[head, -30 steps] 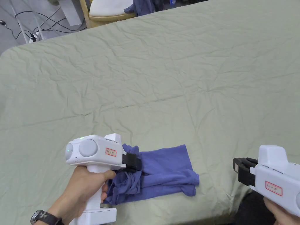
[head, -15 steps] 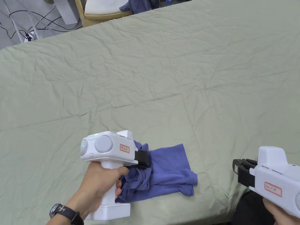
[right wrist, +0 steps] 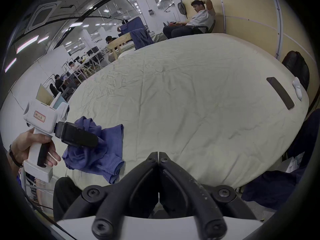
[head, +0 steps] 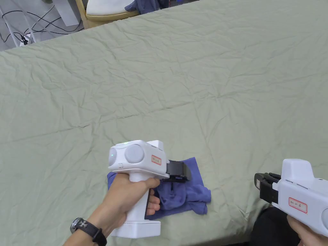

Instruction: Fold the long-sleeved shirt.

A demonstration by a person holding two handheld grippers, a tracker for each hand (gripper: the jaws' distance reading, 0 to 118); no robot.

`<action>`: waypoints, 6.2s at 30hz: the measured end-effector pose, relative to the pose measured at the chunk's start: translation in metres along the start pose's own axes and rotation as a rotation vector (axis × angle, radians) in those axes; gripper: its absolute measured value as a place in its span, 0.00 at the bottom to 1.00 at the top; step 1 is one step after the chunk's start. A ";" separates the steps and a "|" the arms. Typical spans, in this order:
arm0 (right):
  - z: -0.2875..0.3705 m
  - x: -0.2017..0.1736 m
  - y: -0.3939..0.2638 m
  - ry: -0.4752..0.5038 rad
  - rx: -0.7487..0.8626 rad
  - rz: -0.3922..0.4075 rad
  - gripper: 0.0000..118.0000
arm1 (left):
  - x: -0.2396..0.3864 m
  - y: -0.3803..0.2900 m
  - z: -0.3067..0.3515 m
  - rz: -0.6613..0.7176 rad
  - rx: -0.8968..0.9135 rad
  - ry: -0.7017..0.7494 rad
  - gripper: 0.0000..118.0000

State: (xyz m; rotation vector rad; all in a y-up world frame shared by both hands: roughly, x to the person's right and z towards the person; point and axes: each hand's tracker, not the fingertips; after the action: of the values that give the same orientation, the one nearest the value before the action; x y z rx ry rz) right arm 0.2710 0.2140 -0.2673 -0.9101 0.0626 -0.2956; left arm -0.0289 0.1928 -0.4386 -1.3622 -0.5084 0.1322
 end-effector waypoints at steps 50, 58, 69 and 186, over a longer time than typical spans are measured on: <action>0.021 -0.037 0.004 -0.008 0.003 0.087 0.01 | 0.034 -0.041 -0.011 -0.199 0.151 0.043 0.02; 0.022 -0.061 0.004 0.021 0.015 0.138 0.01 | 0.026 -0.055 0.028 -0.139 0.237 -0.081 0.02; 0.042 -0.117 0.005 0.091 0.098 0.257 0.01 | -0.026 -0.126 0.145 -0.055 0.485 0.070 0.02; 0.001 -0.252 0.027 0.190 0.093 0.607 0.01 | -0.240 -0.090 0.096 0.116 0.213 -0.043 0.16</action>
State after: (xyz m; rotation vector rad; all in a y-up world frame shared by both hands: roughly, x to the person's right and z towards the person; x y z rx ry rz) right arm 0.0359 0.3008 -0.3061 -0.7288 0.4873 0.1814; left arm -0.2999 0.1682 -0.4062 -1.1824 -0.4381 0.3024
